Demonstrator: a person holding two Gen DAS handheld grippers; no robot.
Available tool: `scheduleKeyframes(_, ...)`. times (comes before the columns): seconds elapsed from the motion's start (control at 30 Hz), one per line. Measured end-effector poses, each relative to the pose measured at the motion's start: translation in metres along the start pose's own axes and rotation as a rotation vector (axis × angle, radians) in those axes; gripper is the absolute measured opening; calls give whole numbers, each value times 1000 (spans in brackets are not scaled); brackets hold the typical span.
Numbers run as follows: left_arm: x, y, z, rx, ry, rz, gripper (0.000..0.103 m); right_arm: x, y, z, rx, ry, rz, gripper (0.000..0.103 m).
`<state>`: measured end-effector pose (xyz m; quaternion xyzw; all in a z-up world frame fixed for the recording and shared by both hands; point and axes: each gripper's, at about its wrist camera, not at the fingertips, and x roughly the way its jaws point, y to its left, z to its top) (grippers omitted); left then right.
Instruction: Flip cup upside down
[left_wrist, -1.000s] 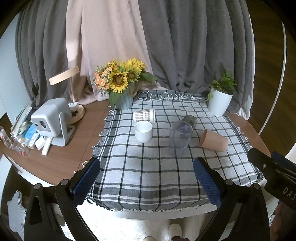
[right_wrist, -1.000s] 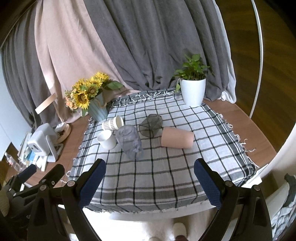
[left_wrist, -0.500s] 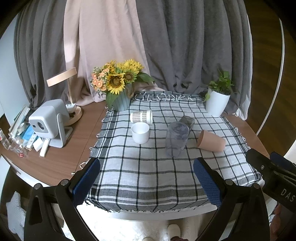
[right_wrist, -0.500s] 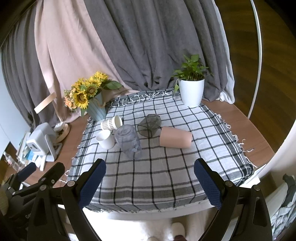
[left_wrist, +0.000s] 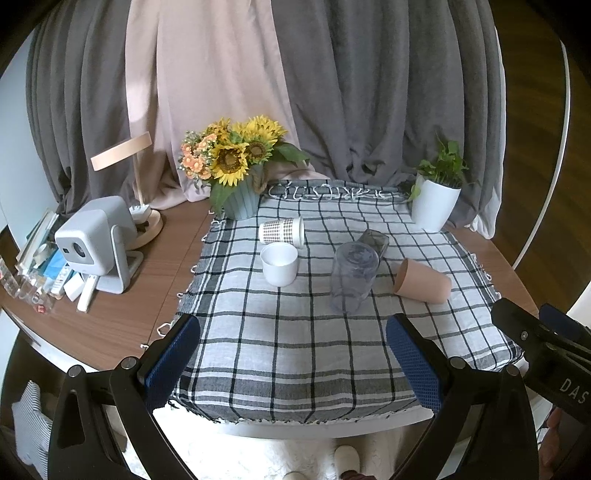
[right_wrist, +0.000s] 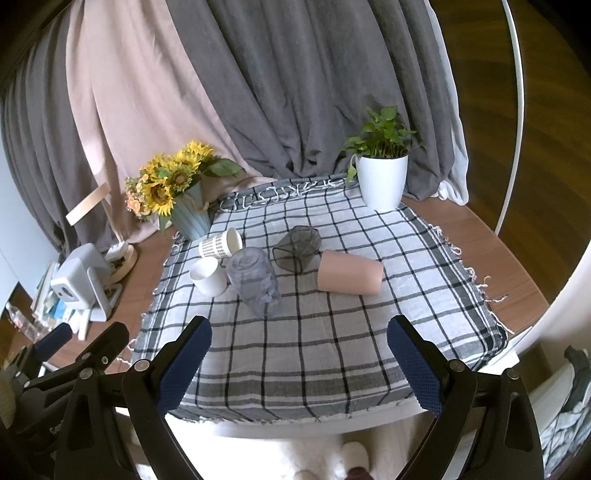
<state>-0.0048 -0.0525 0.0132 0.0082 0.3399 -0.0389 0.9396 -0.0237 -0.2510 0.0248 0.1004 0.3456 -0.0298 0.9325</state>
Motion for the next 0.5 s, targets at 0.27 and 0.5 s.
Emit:
scheduleKeyframes(0.27, 5, 0, 1, 2, 3, -5, 103, 4, -2, 0, 6, -1, -8, 96)
scheduleKeyframes(0.5, 6, -1, 2, 1, 4, -4, 103, 4, -2, 1, 6, -1, -8, 96)
